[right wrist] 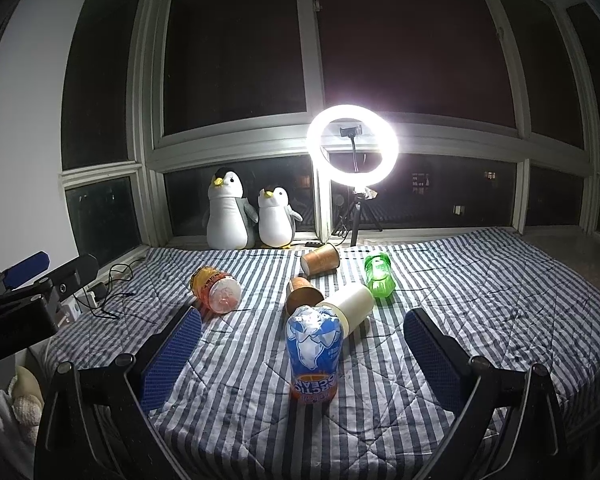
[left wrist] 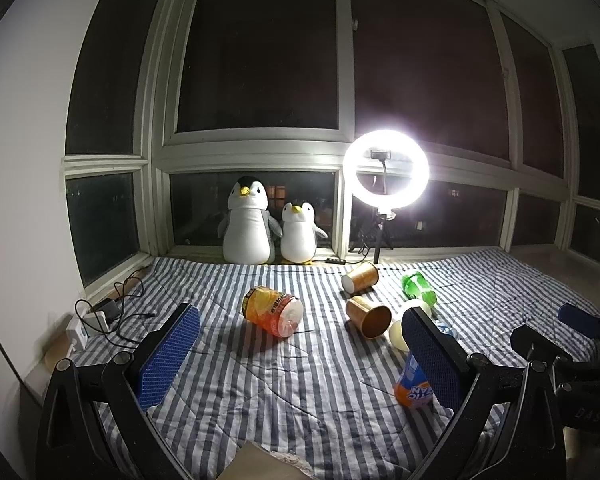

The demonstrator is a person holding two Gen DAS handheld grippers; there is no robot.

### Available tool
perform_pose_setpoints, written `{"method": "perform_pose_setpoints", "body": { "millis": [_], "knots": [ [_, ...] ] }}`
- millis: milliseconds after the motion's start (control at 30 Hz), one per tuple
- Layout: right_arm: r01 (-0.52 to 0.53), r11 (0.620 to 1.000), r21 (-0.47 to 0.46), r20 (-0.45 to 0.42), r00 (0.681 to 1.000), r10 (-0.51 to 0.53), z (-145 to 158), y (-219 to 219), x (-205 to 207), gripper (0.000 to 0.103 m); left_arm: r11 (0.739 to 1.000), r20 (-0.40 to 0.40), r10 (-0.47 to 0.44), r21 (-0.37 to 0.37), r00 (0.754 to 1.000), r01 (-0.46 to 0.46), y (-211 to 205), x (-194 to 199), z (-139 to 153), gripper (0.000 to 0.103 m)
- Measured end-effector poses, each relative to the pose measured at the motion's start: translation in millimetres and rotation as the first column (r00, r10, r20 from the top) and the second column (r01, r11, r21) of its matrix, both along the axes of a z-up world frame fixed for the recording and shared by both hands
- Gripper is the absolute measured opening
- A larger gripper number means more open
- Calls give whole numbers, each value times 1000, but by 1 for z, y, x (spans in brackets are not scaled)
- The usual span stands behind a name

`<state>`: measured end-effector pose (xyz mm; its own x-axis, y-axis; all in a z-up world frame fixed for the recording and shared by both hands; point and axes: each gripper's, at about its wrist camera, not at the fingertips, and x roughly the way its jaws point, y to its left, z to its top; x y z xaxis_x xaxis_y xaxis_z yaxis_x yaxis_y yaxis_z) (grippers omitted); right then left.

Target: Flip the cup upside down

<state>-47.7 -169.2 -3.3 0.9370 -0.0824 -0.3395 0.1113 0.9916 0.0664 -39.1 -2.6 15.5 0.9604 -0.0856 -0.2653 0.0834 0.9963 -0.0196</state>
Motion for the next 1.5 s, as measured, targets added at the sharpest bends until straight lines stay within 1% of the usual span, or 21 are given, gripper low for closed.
{"method": "perform_pose_setpoints", "body": {
  "millis": [600, 1200, 1500],
  "knots": [
    [1, 1000, 2, -1, 1000, -1, -4, 0, 3, 100, 1000, -4, 0, 0, 1000, 0, 2, 1, -2, 102],
    [0, 1000, 13, -17, 1000, 1, -6, -2, 7, 100, 1000, -7, 4, -1, 1000, -4, 1, 5, -6, 102],
    [-2, 1000, 16, -28, 1000, 3, -12, -4, 9, 100, 1000, -6, 5, -1, 1000, -5, 3, 6, -6, 102]
  ]
}}
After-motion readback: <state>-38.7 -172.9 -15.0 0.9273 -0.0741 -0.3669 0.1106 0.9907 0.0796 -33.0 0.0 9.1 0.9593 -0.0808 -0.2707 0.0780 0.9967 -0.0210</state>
